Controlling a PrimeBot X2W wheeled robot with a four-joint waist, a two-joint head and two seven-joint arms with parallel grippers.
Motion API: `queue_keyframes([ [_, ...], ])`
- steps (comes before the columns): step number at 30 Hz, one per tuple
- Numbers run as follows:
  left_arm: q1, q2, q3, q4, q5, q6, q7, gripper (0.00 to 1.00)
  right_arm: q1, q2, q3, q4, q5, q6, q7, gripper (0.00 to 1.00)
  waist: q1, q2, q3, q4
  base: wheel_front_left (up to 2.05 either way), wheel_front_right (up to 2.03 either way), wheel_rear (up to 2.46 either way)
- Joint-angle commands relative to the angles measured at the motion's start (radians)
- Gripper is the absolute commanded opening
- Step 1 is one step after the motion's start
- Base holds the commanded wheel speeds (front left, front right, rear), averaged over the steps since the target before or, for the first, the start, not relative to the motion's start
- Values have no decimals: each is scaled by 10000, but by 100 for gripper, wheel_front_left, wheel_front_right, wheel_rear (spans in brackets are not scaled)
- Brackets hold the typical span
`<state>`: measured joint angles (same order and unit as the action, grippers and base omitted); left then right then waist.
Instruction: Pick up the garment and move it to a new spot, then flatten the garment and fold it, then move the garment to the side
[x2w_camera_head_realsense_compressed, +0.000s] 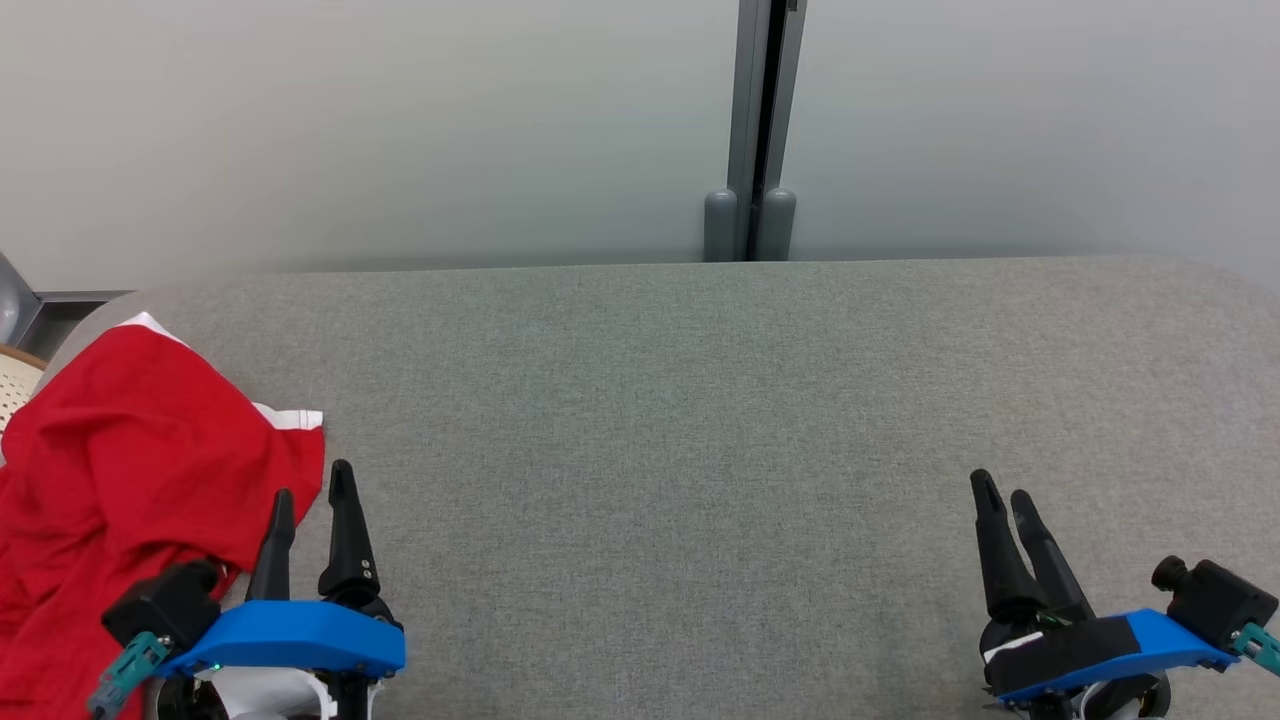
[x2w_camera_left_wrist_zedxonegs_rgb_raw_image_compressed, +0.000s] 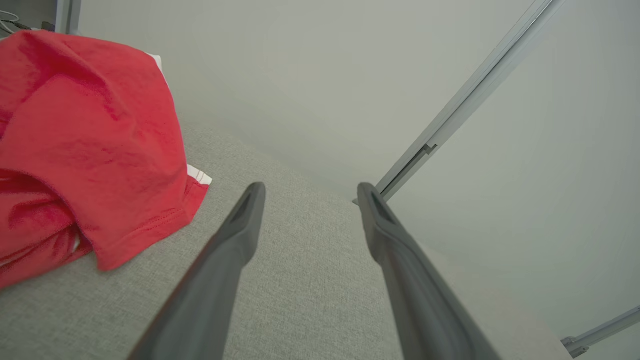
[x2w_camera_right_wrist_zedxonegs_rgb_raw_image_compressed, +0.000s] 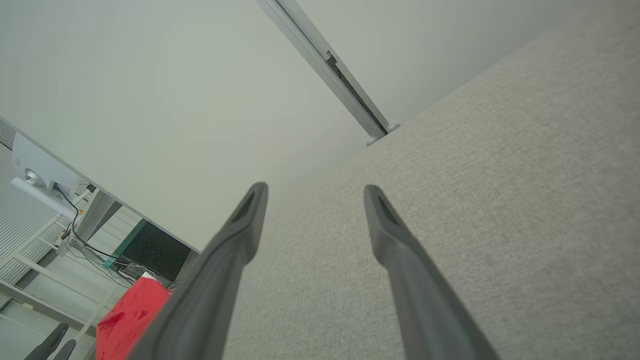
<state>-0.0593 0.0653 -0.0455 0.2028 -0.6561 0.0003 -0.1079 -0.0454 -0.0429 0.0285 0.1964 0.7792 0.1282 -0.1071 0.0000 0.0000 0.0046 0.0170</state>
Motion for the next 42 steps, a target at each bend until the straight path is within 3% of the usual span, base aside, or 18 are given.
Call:
queue_keyframes([
  [1,-99,89,-51,-61,289,55,-89,100,20,-65,46,-158,-280,24,-89,100,0,0,-4,6,0,0,0],
  [16,-144,473,-705,-16,2207,468,-497,100,74,-77,201,-35,-2033,26,-503,100,0,0,-15,36,0,0,0],
  [42,-16,654,-1164,437,4249,965,-1103,100,256,-89,349,175,-4492,30,-1108,100,0,0,-95,142,0,0,0],
])
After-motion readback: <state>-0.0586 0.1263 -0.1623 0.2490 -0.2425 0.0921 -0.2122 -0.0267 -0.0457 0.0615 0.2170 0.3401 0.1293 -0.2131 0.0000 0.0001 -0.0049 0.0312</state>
